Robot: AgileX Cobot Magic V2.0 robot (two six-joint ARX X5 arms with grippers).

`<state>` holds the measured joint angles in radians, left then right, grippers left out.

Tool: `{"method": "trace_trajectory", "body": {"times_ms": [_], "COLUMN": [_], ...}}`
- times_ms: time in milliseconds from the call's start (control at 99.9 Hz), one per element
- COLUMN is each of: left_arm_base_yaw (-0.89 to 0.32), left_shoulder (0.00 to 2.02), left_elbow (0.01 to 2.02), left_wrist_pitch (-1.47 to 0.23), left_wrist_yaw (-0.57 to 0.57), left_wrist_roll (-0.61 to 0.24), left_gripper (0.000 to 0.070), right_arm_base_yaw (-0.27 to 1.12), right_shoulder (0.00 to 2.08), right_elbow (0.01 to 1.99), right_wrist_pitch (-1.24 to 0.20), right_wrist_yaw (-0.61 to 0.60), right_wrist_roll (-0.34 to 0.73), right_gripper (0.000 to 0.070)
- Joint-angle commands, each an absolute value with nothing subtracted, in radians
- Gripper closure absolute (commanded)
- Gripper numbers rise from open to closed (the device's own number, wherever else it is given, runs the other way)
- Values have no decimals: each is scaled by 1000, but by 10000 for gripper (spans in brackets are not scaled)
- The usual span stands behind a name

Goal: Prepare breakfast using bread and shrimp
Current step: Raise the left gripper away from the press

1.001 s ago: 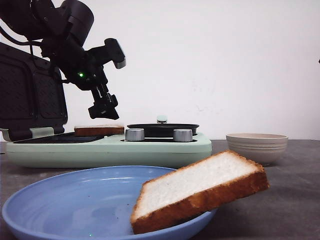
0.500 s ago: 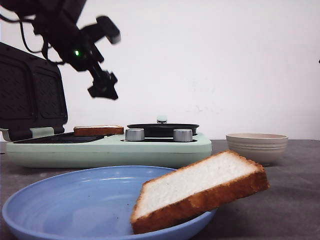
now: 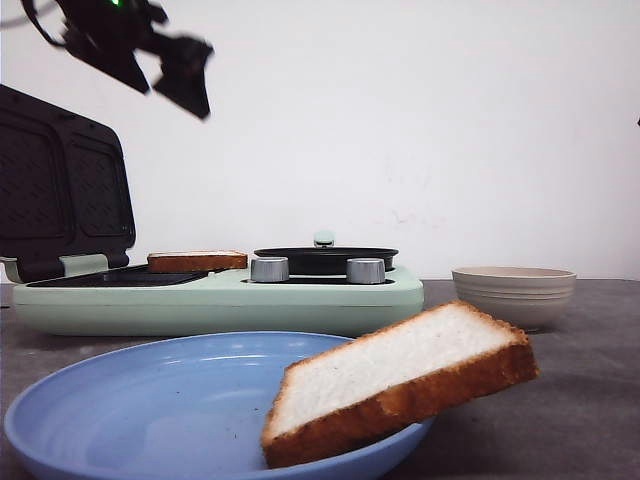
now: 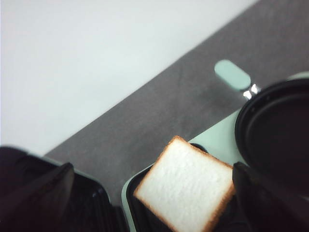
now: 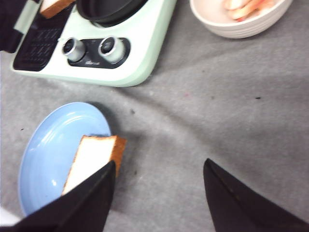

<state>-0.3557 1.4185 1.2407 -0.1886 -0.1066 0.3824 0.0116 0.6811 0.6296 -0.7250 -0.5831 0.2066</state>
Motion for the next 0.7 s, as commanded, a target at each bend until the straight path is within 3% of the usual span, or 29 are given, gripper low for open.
{"method": "trace_trajectory", "body": {"times_ms": [0,160,390,510,691], "left_arm_base_yaw": [-358,-358,-349,-332,-299], "left_shoulder": [1399,1326,1236,1195,1139], "left_elbow": [1263,1263,1263,1263,1243], "left_wrist_pitch": [-204,-290,-439,-493,-548], "left_wrist_yaw": [-112,-150,-142,-59,63], "left_wrist_roll": [320,312,197,143,129], "left_gripper": [108,108,108,118,156], "right_arm_base_yaw": [11,11,11,11,11], "right_shoulder": [684,684,684,684,684], "right_elbow": [641,641,641,641,641], "right_wrist_pitch": [-727,-730,-730,-730,-726], "right_wrist_yaw": [-590,-602,-603,-603,-603], "right_wrist_roll": [205,204,204,204,204], "right_gripper": [343,343,343,343,343]}}
